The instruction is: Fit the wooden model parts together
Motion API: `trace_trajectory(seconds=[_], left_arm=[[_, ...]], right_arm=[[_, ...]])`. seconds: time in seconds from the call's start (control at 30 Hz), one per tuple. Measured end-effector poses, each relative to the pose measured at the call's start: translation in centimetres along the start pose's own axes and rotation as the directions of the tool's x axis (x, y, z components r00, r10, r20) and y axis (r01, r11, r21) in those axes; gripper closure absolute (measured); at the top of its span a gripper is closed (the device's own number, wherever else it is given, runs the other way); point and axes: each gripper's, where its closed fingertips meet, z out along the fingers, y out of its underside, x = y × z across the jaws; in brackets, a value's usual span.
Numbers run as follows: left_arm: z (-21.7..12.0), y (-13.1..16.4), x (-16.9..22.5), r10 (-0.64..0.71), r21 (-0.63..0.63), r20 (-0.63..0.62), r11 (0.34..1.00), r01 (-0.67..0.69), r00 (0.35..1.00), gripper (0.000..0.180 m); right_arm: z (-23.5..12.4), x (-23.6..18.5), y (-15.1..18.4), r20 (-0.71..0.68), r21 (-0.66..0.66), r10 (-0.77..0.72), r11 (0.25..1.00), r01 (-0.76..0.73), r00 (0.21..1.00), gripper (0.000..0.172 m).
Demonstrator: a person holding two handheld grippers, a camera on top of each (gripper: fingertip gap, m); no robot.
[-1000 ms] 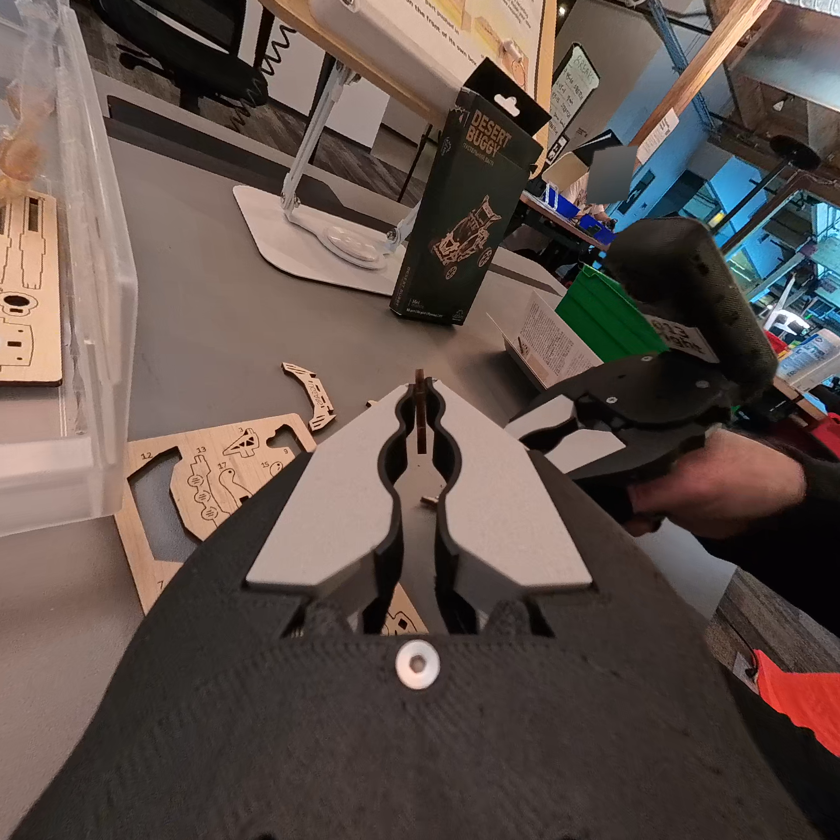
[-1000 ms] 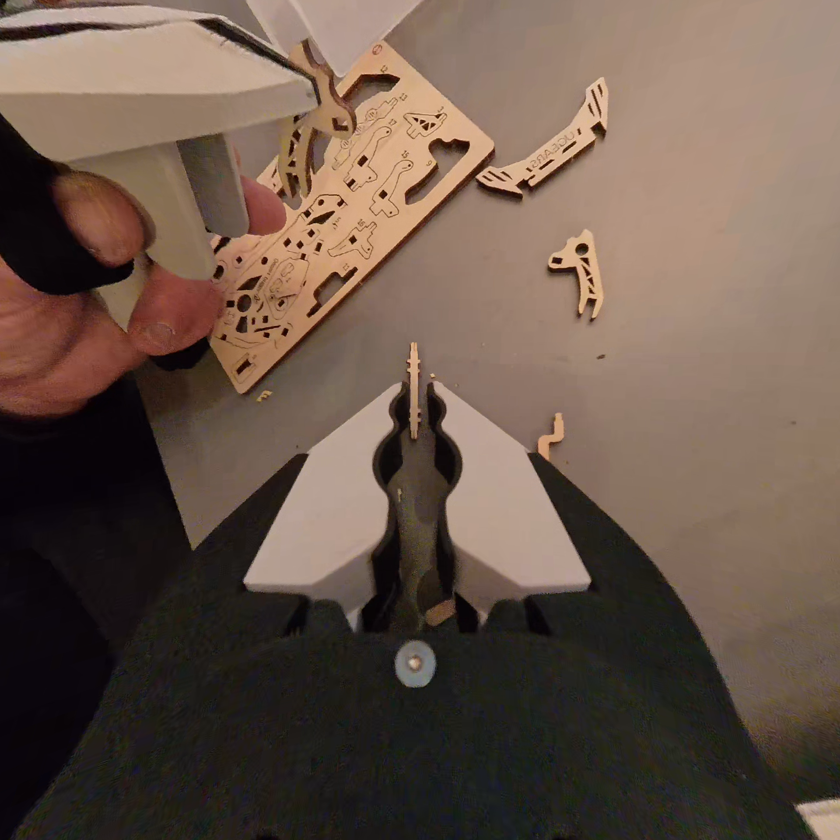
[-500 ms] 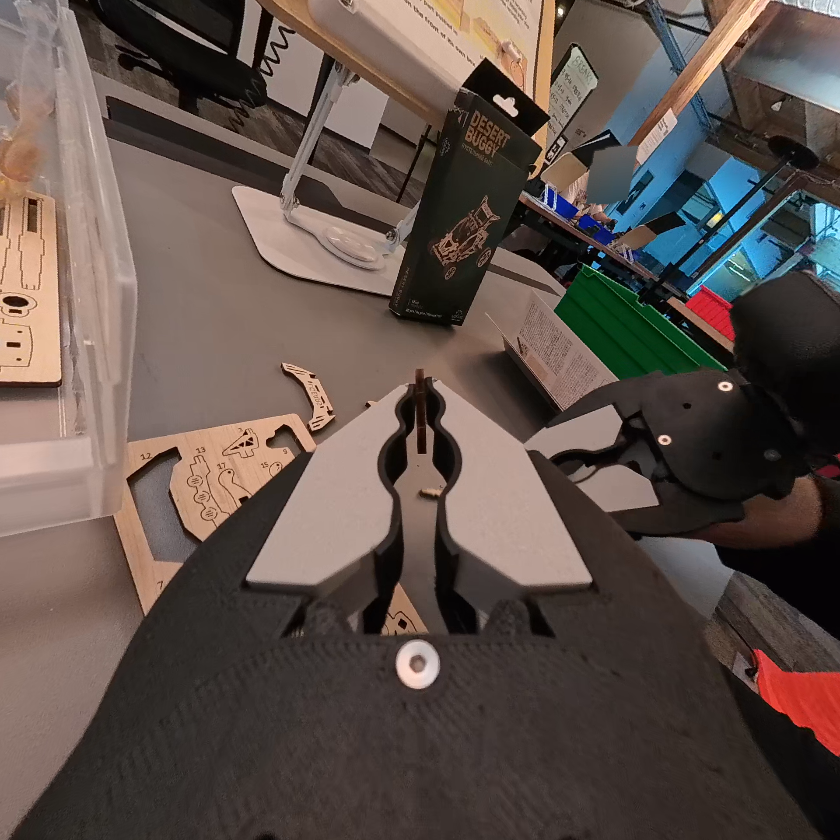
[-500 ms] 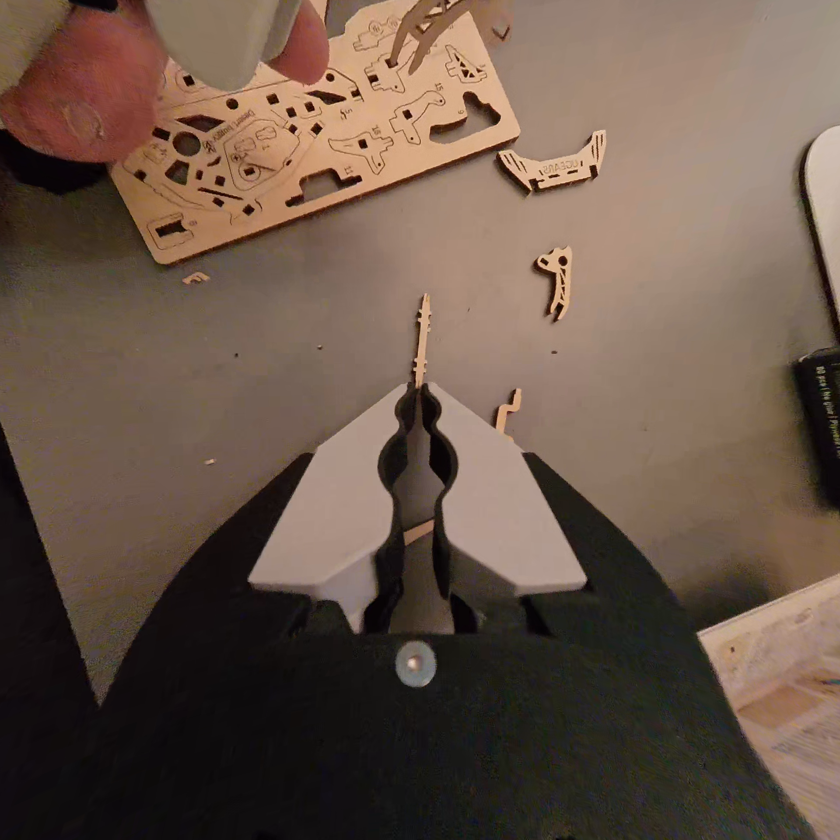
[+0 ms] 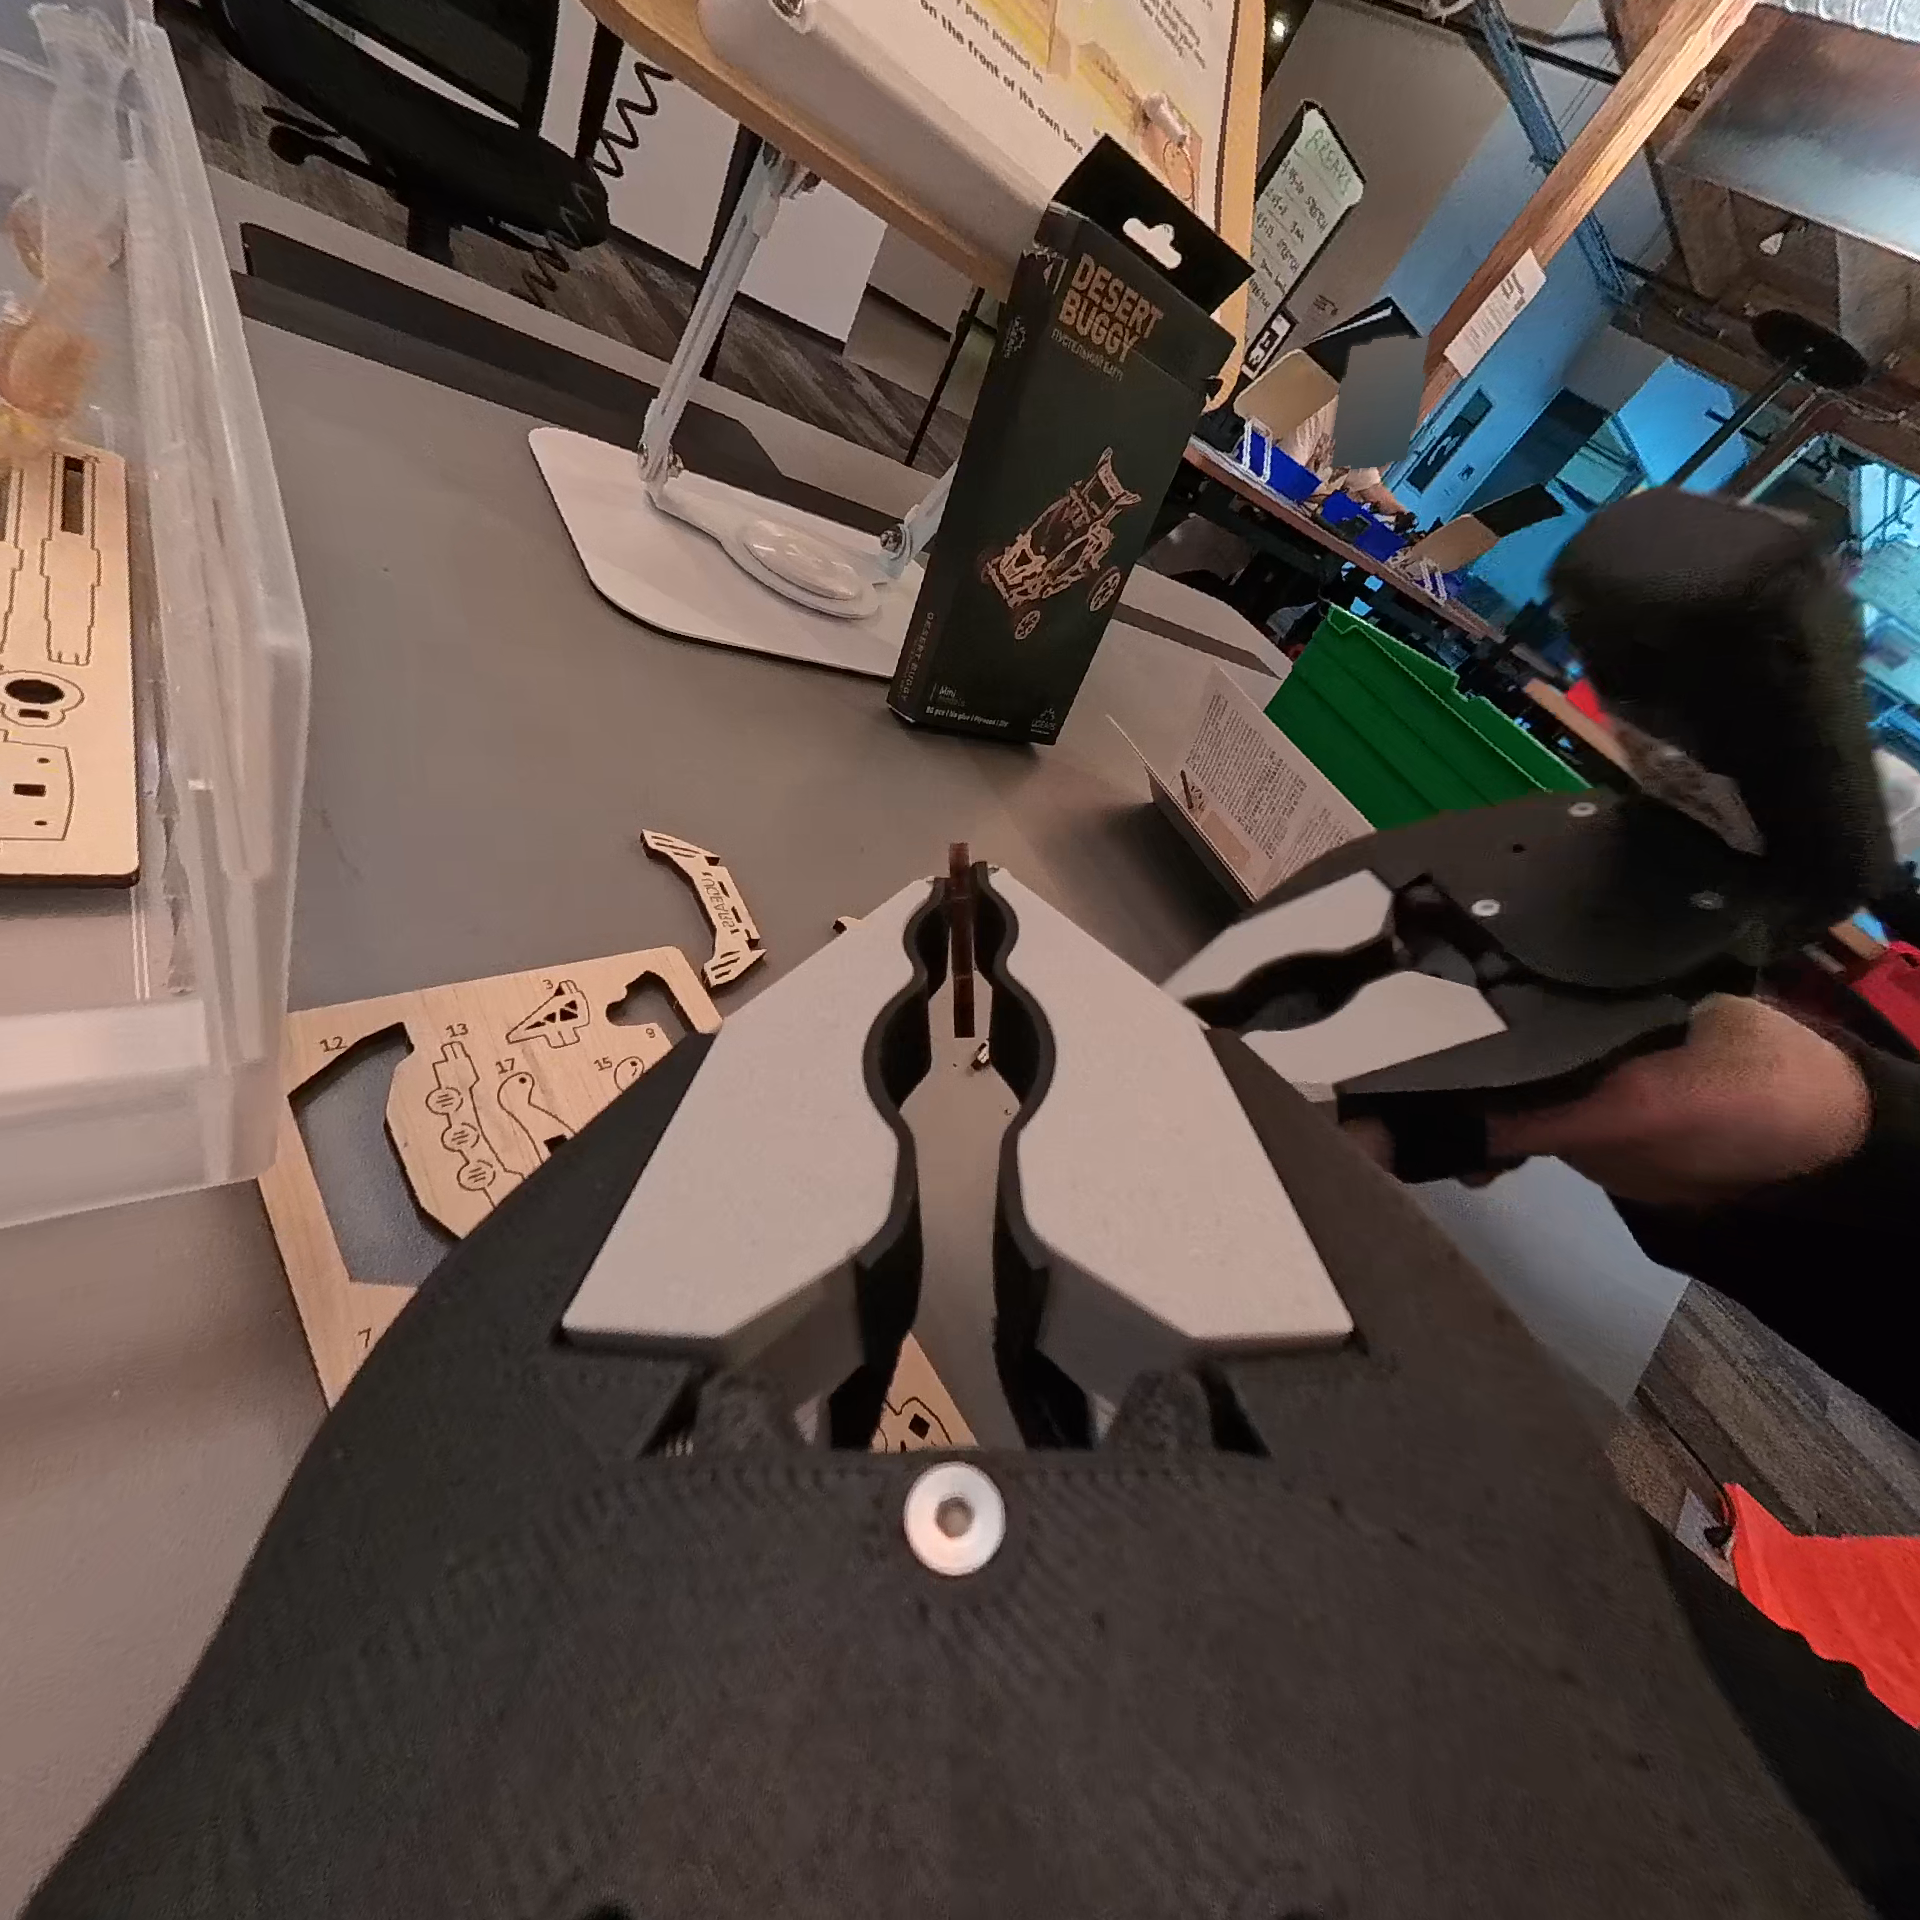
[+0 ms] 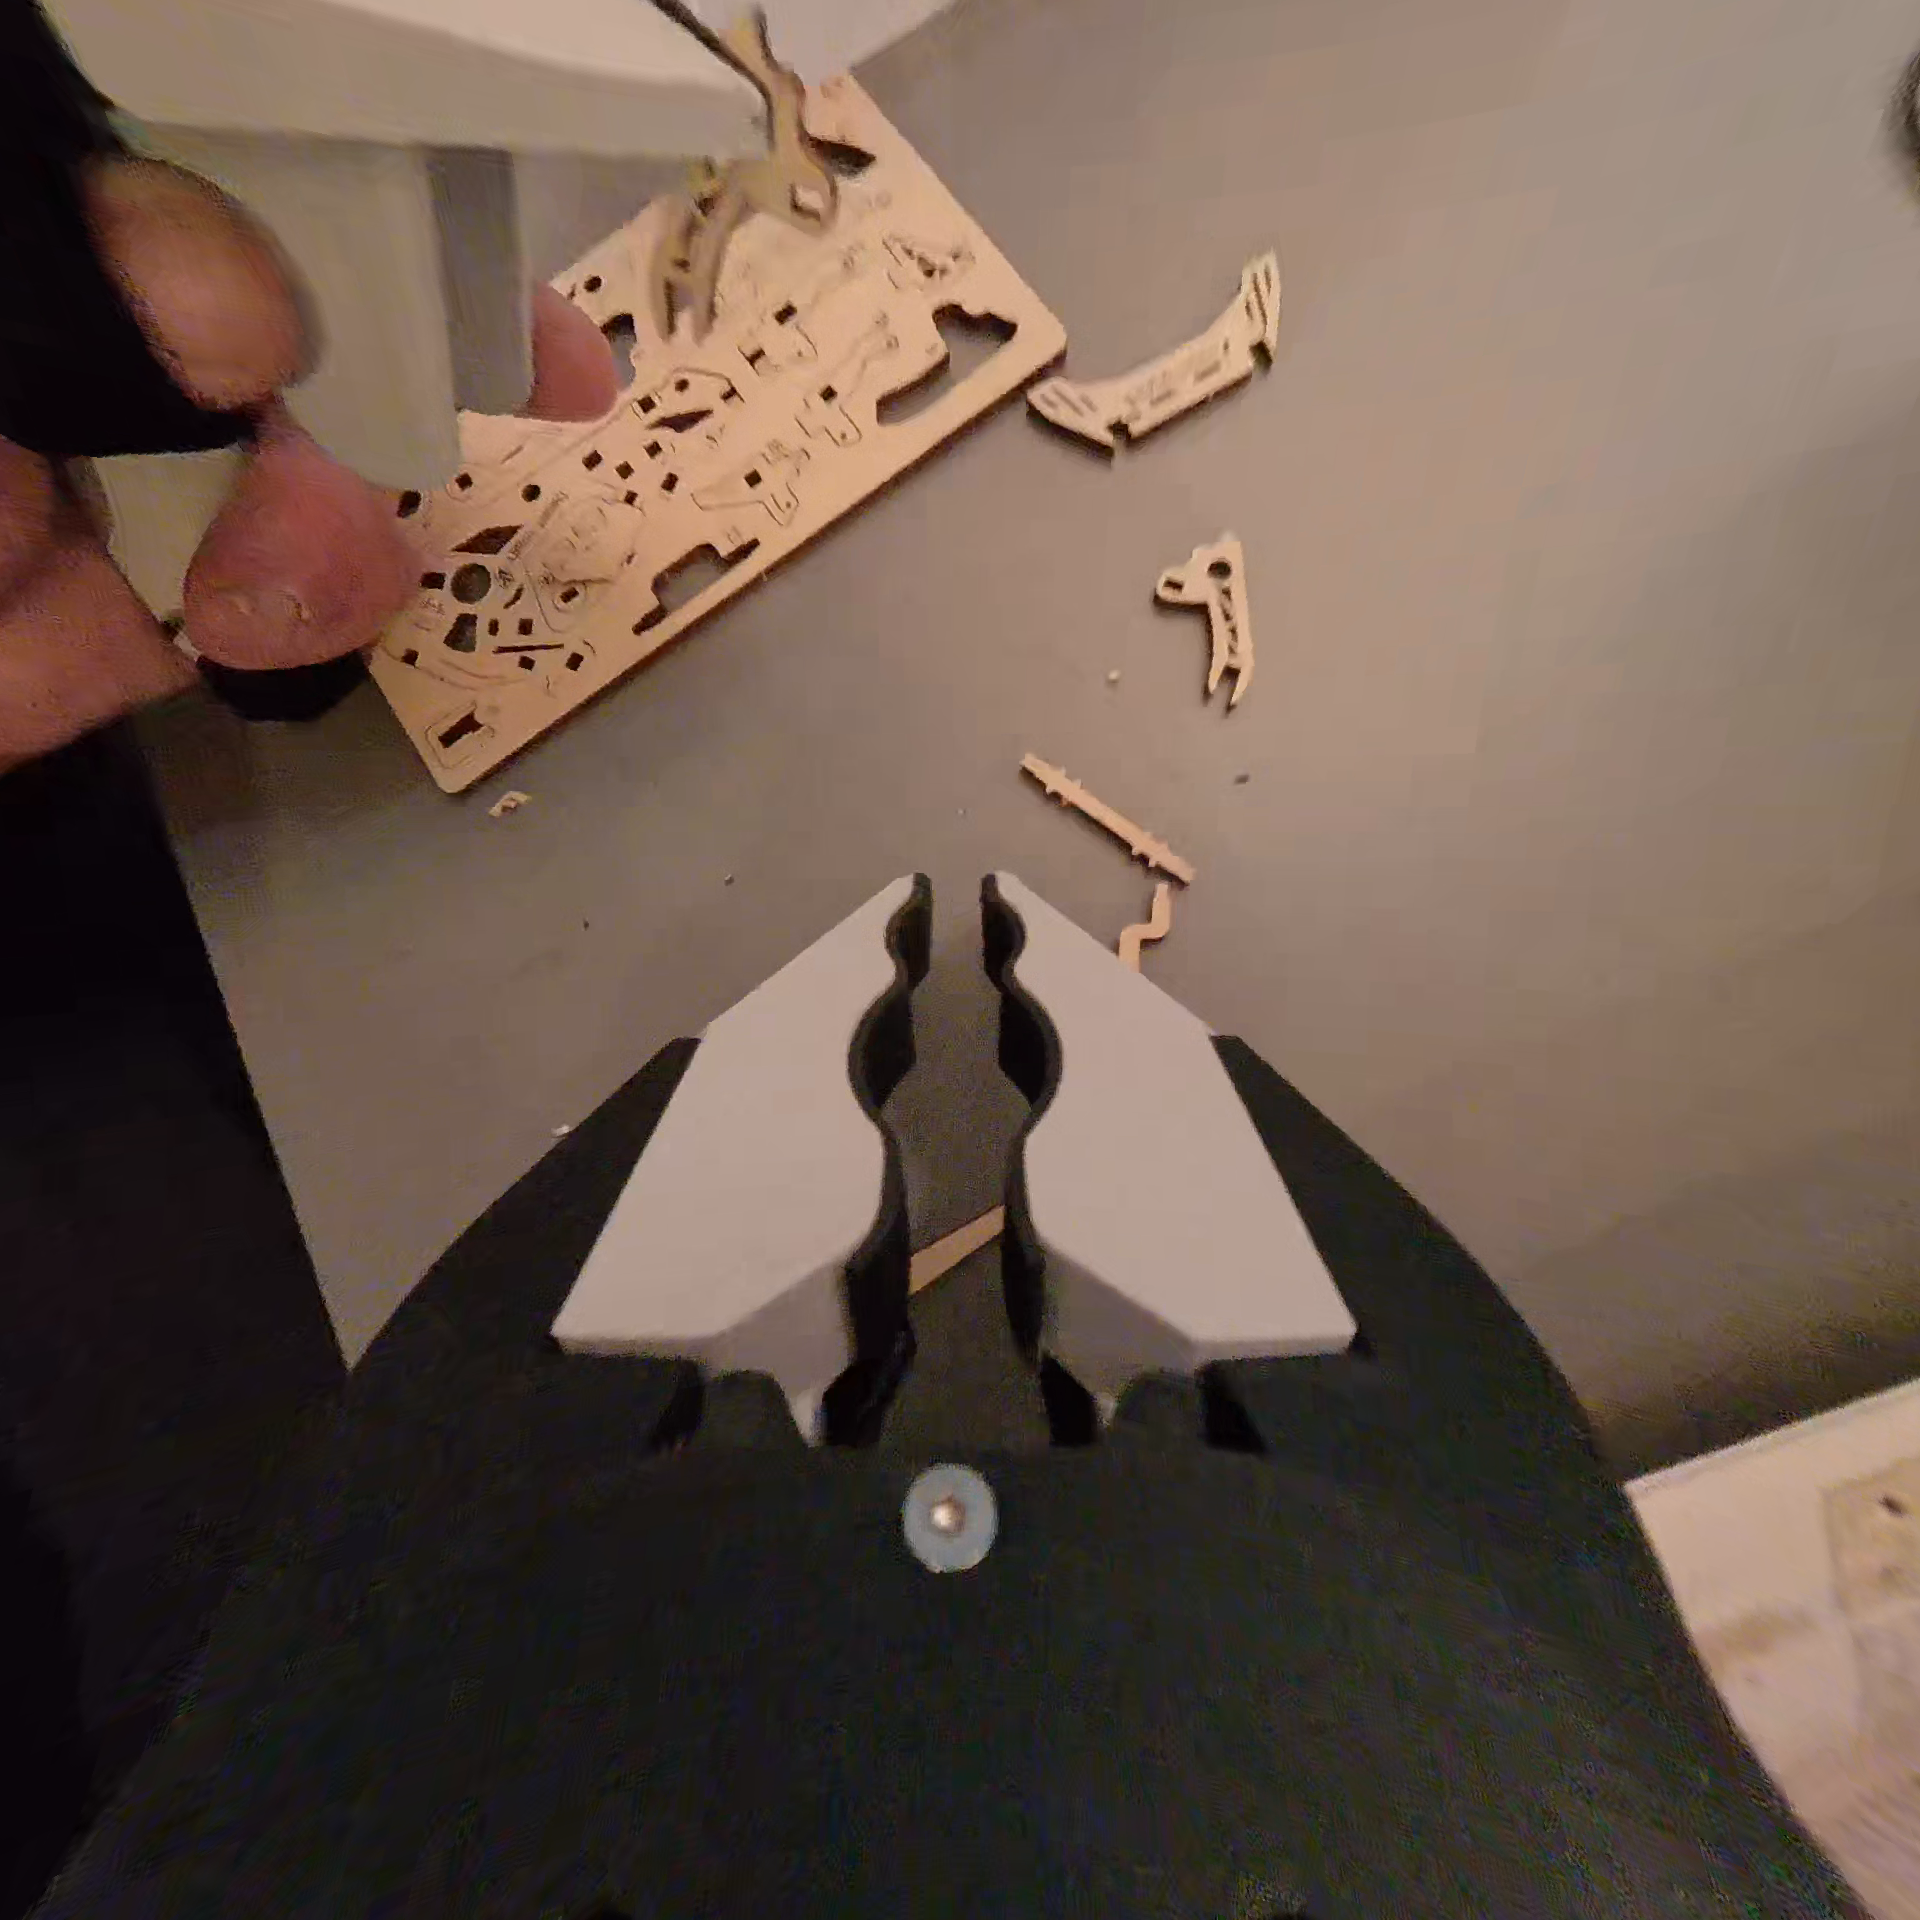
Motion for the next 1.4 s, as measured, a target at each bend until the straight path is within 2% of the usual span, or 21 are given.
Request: trace_trajectory(seconds=[0.07,0.13,0.23,0.3,0.47,0.57,0.63,0.7,0.77,0.8,0.9,0.93,0.97,1.07,1.17,1.3,1.33,1.4], left_arm=[[0.0,0.0,0.0,0.002,-0.001,0.001,1.0,-0.002,1.0,0.179],[0.0,0.0,0.0,0.004,-0.001,0.001,1.0,-0.004,1.0,0.179],[0.0,0.0,0.0,0.005,0.0,0.001,1.0,-0.005,1.0,0.179],[0.0,0.0,0.0,0.005,0.002,0.001,1.0,-0.005,1.0,0.18],[0.0,0.0,0.1,0.004,-0.001,-0.001,1.0,-0.004,1.0,0.179],[0.0,0.0,0.0,0.002,0.0,-0.002,1.0,-0.002,1.0,0.18],[0.0,0.0,0.1,0.002,0.002,-0.003,1.0,-0.002,1.0,0.18],[0.0,0.0,0.1,0.003,0.002,-0.003,1.0,-0.003,1.0,0.18],[0.0,0.0,0.1,0.003,0.002,-0.003,1.0,-0.003,1.0,0.18],[0.0,0.0,0.1,0.003,0.002,-0.003,1.0,-0.003,1.0,0.18],[0.0,0.0,0.1,0.005,0.0,-0.002,1.0,-0.005,1.0,0.18],[0.0,0.0,0.1,0.006,0.0,-0.001,1.0,-0.006,1.0,0.18],[0.0,0.0,0.1,0.006,0.001,-0.001,1.0,-0.006,1.0,0.18],[0.0,0.0,0.1,0.006,0.002,-0.001,1.0,-0.006,1.0,0.18],[0.0,0.0,0.1,0.008,0.001,-0.001,1.0,-0.008,1.0,0.179],[0.0,0.0,0.1,0.008,0.0,-0.001,1.0,-0.008,1.0,0.179],[0.0,0.0,0.1,0.008,0.001,-0.001,1.0,-0.008,1.0,0.179],[0.0,0.0,0.1,0.008,0.001,-0.001,1.0,-0.008,1.0,0.179]], right_arm=[[-0.1,0.9,-0.7,-0.091,-0.015,-0.158,0.987,0.158,0.983,0.148],[0.5,1.3,-1.2,-0.117,-0.041,-0.285,0.959,0.282,0.951,0.152],[1.8,1.4,-1.6,-0.098,-0.07,-0.364,0.931,0.358,0.926,0.159],[2.4,1.8,-1.6,-0.105,-0.107,-0.406,0.912,0.395,0.908,0.17],[2.5,1.9,-1.7,-0.061,-0.155,-0.374,0.92,0.361,0.926,0.172],[2.3,1.3,-2.2,-0.044,-0.126,-0.33,0.938,0.322,0.943,0.172],[1.8,0.6,-3.1,-0.013,-0.06,-0.243,0.969,0.241,0.97,0.172],[1.0,-0.4,-4.3,0.069,0.027,-0.094,0.995,0.093,0.993,0.172],[0.2,-1.3,-5.0,0.159,0.071,0.037,0.996,-0.048,0.987,0.172],[0.1,-1.2,-4.8,0.154,0.067,0.062,0.995,-0.073,0.986,0.172],[0.4,1.2,-2.5,-0.072,-0.04,-0.069,0.997,0.066,0.995,0.172],[0.6,1.3,-1.7,-0.096,-0.085,-0.098,0.992,0.09,0.991,0.16],[0.8,1.2,-0.8,-0.096,-0.127,-0.115,0.987,0.103,0.989,0.155],[1.0,1.1,0.5,-0.12,-0.164,-0.13,0.98,0.109,0.984,0.159],[0.6,1.1,0.9,-0.137,-0.162,-0.15,0.978,0.128,0.979,0.169],[0.6,0.8,0.5,-0.12,-0.111,-0.117,0.988,0.104,0.986,0.172],[0.3,0.8,0.1,-0.137,-0.091,-0.139,0.988,0.127,0.981,0.171],[-0.2,1.2,-0.4,-0.209,-0.113,-0.274,0.96,0.255,0.939,0.172]])
